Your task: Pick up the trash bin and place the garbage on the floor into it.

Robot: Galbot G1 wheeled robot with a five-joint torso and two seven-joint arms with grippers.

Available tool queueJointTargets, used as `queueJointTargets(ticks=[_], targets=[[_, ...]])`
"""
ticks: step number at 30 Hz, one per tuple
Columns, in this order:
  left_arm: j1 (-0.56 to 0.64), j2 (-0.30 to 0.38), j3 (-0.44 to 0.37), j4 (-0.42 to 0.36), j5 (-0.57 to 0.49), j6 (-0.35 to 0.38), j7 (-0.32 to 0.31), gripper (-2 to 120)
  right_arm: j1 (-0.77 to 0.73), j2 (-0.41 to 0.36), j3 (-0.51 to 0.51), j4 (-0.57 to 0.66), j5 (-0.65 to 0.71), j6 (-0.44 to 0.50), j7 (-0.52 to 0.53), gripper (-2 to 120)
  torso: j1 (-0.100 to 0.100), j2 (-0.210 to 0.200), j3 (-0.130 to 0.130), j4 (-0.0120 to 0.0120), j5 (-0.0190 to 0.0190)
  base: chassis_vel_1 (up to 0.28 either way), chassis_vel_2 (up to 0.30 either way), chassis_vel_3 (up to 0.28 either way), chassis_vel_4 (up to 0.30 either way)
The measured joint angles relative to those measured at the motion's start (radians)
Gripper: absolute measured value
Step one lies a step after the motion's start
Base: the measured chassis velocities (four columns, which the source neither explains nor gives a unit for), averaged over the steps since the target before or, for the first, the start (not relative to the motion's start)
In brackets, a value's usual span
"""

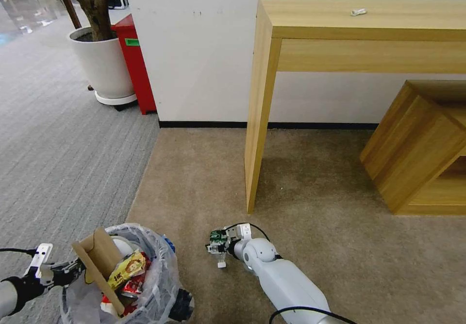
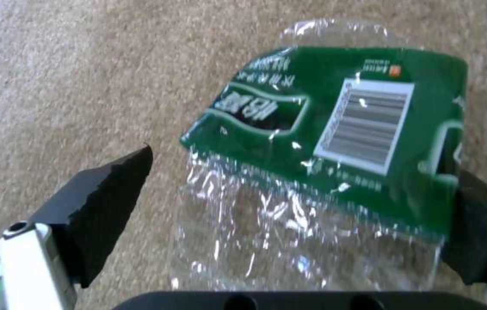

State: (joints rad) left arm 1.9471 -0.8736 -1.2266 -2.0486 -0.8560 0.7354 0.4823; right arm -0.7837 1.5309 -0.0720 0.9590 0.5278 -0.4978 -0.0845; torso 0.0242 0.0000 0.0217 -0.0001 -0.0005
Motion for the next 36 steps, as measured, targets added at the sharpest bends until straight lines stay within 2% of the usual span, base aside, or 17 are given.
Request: queueJointTargets(ticks=[14,16,17,21,22,24,25,29,31,32,34,36], targets=[[-0.002,0.001,-0.002,-0.007,-0.003,0.0,0.0,0,0.026,0.029,0.005,-0.051,-0.005,0.019,-0.022,100,0.0,0.0,0.0,0.0,0.0001,0.0,0.0,0.0,0.0],[-0.004,-0.002,-0.002,-0.009,-0.003,0.0,0.0,0,0.026,0.031,0.003,-0.051,-0.003,0.021,-0.027,92,0.0,0.0,0.0,0.0001,0.0,0.0,0.0,0.0,0.0],[-0.004,-0.002,-0.002,-0.009,-0.003,0.0,0.0,0,0.026,0.031,0.003,-0.051,-0.003,0.021,-0.027,92,0.0,0.0,0.0,0.0001,0.0,0.0,0.0,0.0,0.0],[-0.007,-0.008,0.003,-0.017,0.0,0.0,0.0,0,0.024,0.031,0.002,-0.052,-0.001,0.021,-0.028,73,0.0,0.0,0.0,0.0,0.0001,0.0,0.0,0.0,0.0],[-0.007,-0.008,0.003,-0.017,0.0,0.0,0.0,0,0.024,0.031,0.002,-0.052,-0.001,0.021,-0.028,73,0.0,0.0,0.0,0.0,0.0001,0.0,0.0,0.0,0.0],[-0.008,-0.011,0.005,-0.021,0.001,0.0,0.0,0,0.02,0.029,0.002,-0.052,-0.001,0.025,-0.028,63,0.0,0.0,0.0,0.0,0.0001,0.0,0.0,0.0,0.0],[-0.008,-0.011,0.005,-0.021,0.001,0.0,0.0,0,0.02,0.029,0.002,-0.052,-0.001,0.025,-0.028,63,0.0,0.0,0.0,0.0,0.0001,0.0,0.0,0.0,0.0],[-0.01,-0.015,0.011,-0.027,0.001,0.0,-0.003,0,0.014,0.027,0.002,-0.048,0.0,0.031,-0.025,43,0.0,0.0,0.0,0.0,0.0001,0.0,0.0,0.0,0.0],[-0.01,-0.016,0.011,-0.028,0.001,0.0,-0.003,0,0.014,0.027,0.002,-0.048,0.001,0.033,-0.025,40,0.0,0.0,0.0,0.0,0.0001,0.0,0.0,0.0,0.0],[-0.01,-0.016,0.012,-0.028,0.001,0.0,-0.004,0,0.014,0.027,0.002,-0.048,0.002,0.034,-0.025,33,0.0,0.0,0.0,0.0001,0.0001,0.0,0.0,0.0,0.0],[-0.01,-0.016,0.012,-0.028,0.001,0.0,-0.004,0,0.015,0.028,0.002,-0.048,0.002,0.035,-0.025,30,0.0,0.0,0.0,0.0001,0.0001,0.0,0.0,0.0,0.0],[-0.011,-0.016,0.012,-0.028,0.001,0.0,-0.004,0,0.016,0.028,0.002,-0.05,0.003,0.038,-0.025,21,0.0,0.0,0.0,0.0001,0.0001,0.0,0.0,0.0,0.0]])
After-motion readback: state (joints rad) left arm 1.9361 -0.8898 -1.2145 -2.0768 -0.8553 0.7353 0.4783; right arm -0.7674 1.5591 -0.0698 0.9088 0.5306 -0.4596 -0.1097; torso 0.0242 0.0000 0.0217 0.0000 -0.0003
